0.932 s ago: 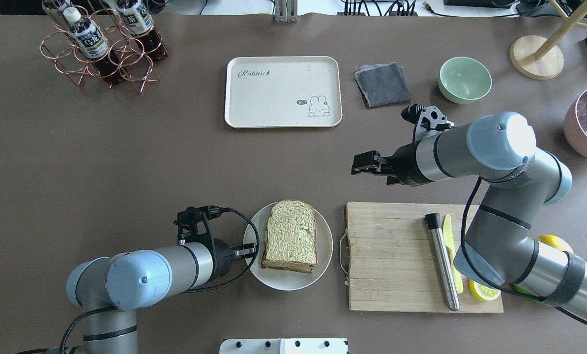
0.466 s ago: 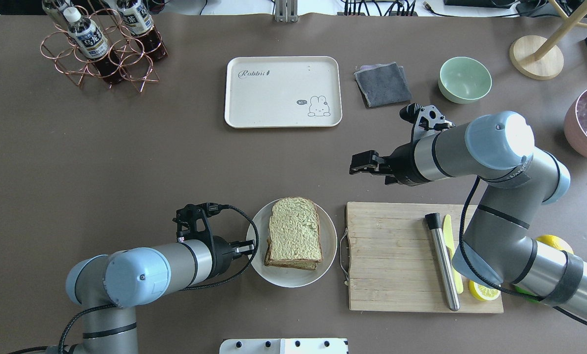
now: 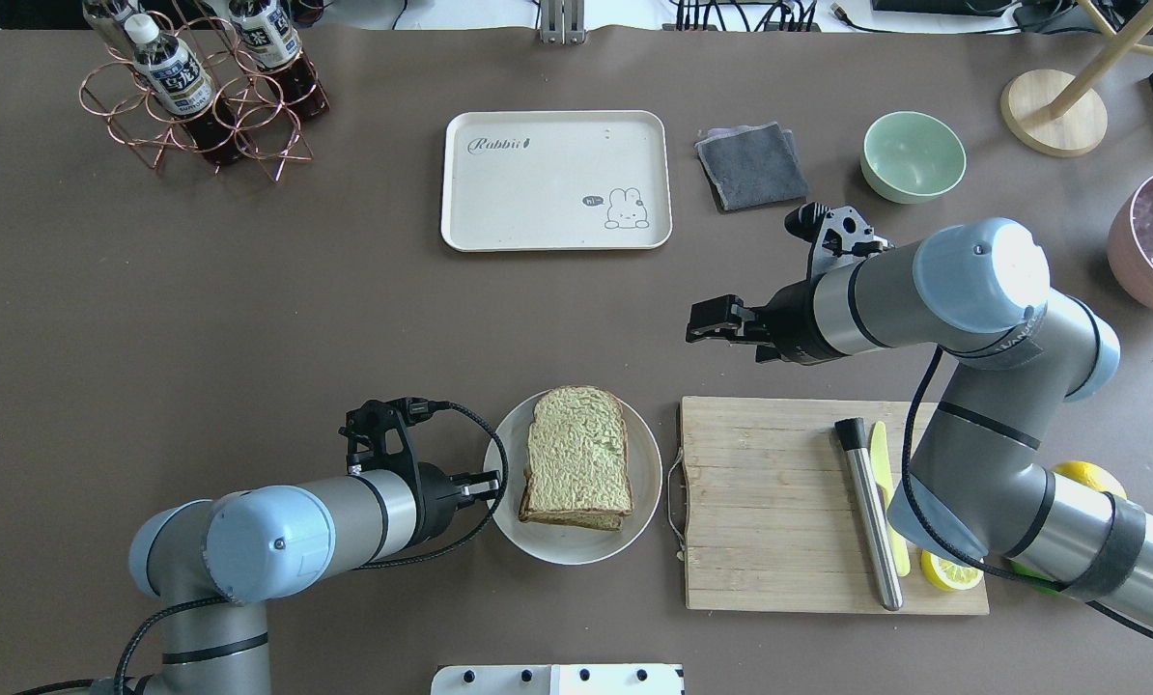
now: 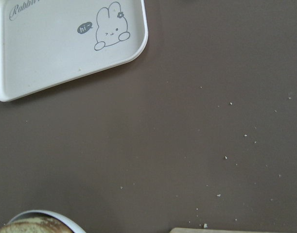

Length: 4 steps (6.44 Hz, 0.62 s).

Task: Make sandwich and place on tray
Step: 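Move the left gripper to the plate rim while the right gripper withdraws, then grip the plate rim with the left gripper and slide it onto the tray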

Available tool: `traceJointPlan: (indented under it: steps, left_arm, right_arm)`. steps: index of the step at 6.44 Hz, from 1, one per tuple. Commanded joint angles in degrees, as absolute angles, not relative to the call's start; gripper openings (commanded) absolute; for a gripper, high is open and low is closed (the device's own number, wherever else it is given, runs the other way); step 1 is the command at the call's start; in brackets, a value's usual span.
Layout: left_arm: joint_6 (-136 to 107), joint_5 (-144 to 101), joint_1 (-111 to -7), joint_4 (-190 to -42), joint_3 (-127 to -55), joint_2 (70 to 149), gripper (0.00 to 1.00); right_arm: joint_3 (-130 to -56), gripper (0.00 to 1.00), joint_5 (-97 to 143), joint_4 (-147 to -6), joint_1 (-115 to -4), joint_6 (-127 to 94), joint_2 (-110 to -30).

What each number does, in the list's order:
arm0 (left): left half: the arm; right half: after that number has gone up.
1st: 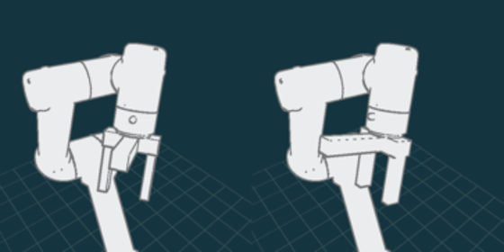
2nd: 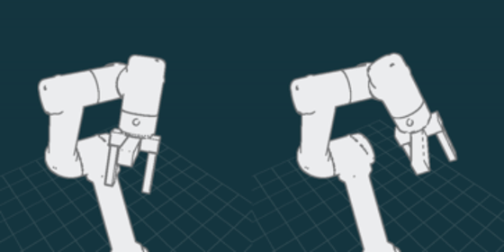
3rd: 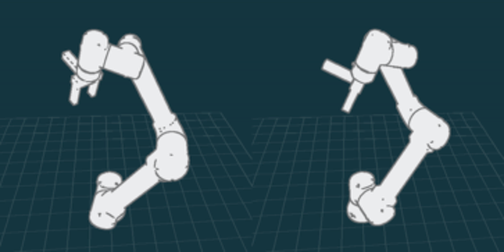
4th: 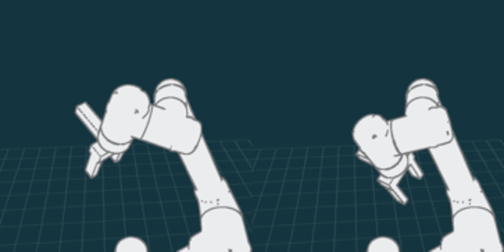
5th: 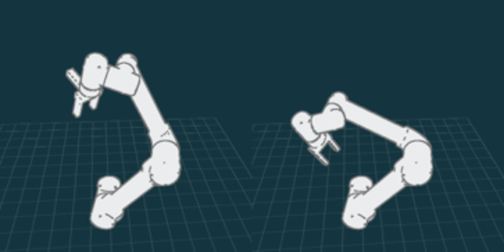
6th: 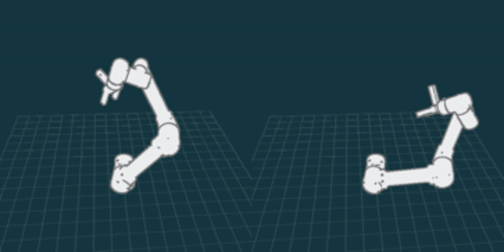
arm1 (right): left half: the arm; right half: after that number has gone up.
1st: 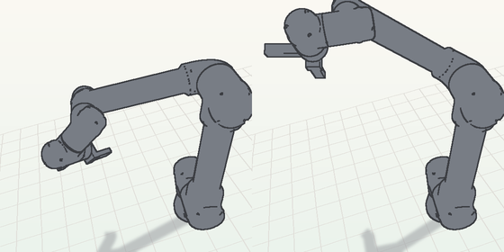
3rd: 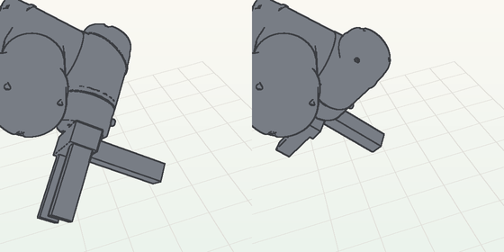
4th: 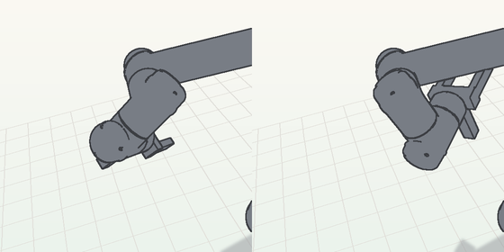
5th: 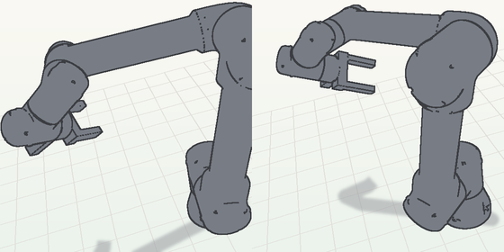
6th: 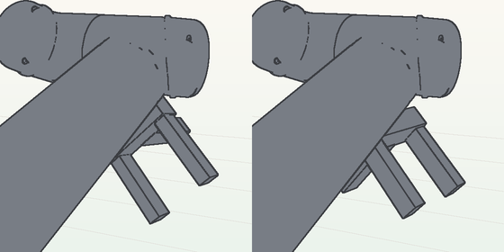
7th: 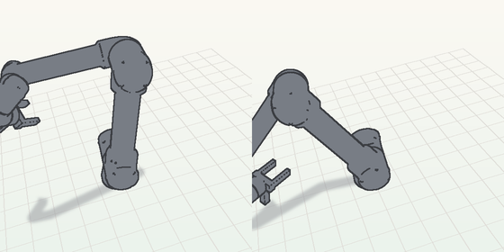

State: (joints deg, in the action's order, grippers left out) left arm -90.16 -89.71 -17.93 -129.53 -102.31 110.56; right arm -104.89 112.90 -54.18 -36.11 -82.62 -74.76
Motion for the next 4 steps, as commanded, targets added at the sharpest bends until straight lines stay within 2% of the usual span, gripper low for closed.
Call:
traceJointPlan:
  steps: [1, 3, 4]
  left_arm:
    - [-90.0, -94.6, -23.2, -127.3, -102.2, 110.8, 0.0]
    - [-90.3, -95.2, -27.9, -125.0, -101.0, 114.0, 0.0]
    - [-91.1, -95.6, -31.3, -121.1, -98.0, 118.2, 0.0]
  right_arm:
    - [-108.6, 0.99, 115.2, -54.1, -36.8, -82.5, -78.5]
    - [-110.3, 0.99, 117.1, -53.1, -38.3, -82.4, -81.7]
    - [-110.1, 0.99, 117.2, -50.6, -38.6, -82.4, -83.1]
